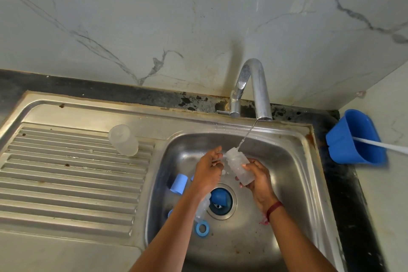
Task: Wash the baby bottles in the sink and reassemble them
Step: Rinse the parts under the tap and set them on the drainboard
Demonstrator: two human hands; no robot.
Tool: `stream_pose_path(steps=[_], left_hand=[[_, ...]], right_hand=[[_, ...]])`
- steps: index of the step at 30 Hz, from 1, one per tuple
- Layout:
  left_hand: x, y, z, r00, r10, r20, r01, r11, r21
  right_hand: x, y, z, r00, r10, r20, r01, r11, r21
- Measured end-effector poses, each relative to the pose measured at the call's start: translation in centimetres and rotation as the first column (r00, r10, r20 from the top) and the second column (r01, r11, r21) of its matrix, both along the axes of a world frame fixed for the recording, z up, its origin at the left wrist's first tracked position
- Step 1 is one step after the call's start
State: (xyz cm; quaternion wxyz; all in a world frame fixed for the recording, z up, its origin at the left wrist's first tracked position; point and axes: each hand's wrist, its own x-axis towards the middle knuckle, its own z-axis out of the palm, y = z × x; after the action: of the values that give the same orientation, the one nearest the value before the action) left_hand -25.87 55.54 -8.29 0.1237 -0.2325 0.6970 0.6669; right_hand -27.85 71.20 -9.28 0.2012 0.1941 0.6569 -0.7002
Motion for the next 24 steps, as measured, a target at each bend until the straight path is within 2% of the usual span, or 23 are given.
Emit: stream_pose_path(steps=[5, 9, 15, 19, 21, 24], left_hand=[[0.0, 0.3, 0.1, 1.000, -0.011, 0.001, 0.011, 0.998, 0.061], [0.2, 0.2, 0.4, 1.000, -0.016, 0.014, 0.012, 0.976, 0.219], [0.2, -0.1, 0.7, 0.994, -0.105, -0.039, 0.112, 0.949, 0.296], [-0.3, 0.1, 1.0, 0.994, -0.106, -0.019, 0.107, 0.956, 0.272], [-0.9, 0.3, 1.1, 0.995, -0.098, -0.001, 0.095, 0.963, 0.253], [-1.7, 0.9, 1.3, 0.998, -0.057, 0.024, 0.049, 0.964, 0.260]], right_hand=[[0.0, 1.0, 0.5, 0.999, -0.011, 0.034, 0.012, 1.000, -0.025], [-0.5, 1.9, 0.7, 0.999, -0.016, 0.037, 0.016, 1.000, -0.014], [-1.1, 2.6, 1.1, 0.993, 0.019, 0.120, -0.018, 1.000, -0.014], [-1.5, 2.2, 2.1, 0.984, 0.033, 0.175, -0.031, 0.999, -0.017], [-1.6, 2.0, 2.4, 0.988, 0.045, 0.151, -0.050, 0.998, 0.025], [-1.8, 2.0, 2.6, 0.997, 0.080, 0.012, -0.081, 0.991, 0.102]])
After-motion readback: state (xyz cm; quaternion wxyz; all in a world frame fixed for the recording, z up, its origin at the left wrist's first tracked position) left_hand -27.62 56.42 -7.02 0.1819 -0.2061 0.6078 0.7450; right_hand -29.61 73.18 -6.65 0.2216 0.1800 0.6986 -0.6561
